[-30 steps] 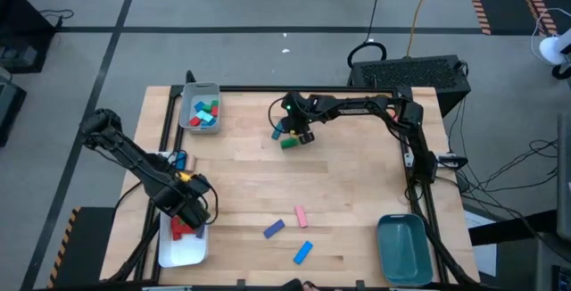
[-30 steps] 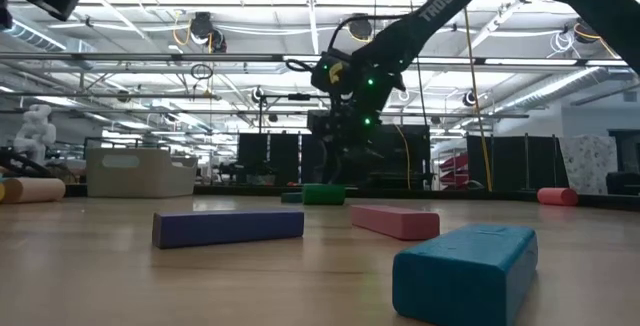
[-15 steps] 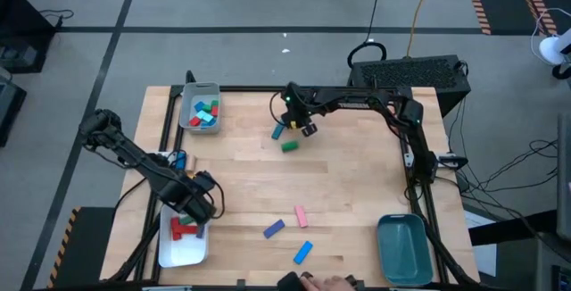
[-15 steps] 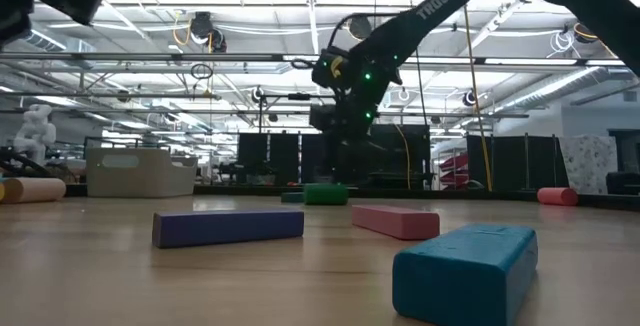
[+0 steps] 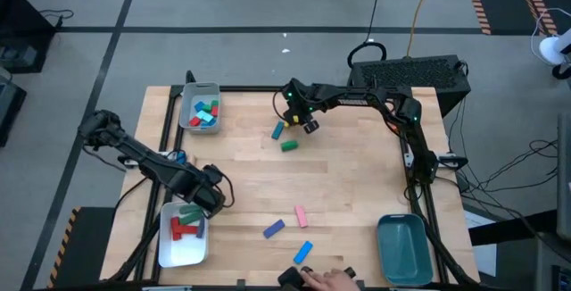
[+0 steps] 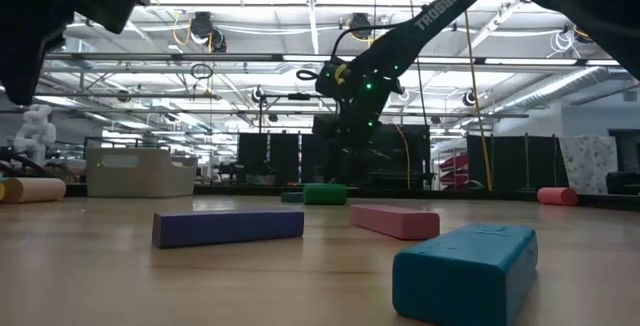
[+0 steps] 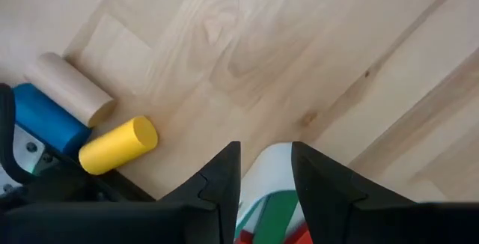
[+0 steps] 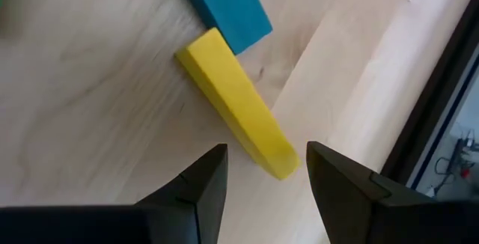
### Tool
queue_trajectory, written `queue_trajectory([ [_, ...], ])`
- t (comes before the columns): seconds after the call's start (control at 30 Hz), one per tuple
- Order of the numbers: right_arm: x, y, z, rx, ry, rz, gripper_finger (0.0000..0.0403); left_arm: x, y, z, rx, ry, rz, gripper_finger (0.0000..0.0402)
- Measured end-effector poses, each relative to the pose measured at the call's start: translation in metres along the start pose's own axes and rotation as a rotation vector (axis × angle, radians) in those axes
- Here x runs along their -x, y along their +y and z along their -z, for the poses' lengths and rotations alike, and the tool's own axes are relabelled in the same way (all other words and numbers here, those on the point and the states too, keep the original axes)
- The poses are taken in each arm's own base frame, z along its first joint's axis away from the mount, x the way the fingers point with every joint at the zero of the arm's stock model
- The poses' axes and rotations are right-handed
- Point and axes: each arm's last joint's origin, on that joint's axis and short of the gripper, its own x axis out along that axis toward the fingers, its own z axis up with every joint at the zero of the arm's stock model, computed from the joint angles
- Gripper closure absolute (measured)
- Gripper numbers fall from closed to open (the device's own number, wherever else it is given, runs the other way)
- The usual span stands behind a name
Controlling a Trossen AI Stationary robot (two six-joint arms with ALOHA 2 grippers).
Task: Sort blocks by size
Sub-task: Put the yellow rectangular block into the white bin
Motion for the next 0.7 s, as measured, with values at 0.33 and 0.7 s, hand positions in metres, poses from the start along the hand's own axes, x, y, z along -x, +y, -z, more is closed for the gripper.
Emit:
queue_trajectory([
  [0.33, -0.006, 0.002, 0.0, 0.047, -0.042, -0.023, 0.0236, -0.001, -0.002, -0.017, -0.017, -0.053, 0.075, 0.0279],
  [0.7, -0.002, 0.0, 0.001, -0.017, -0.004, -0.114, 0.0289, -0.001, -0.003, -0.023, 0.009, -0.059, 0.107, 0.0279],
])
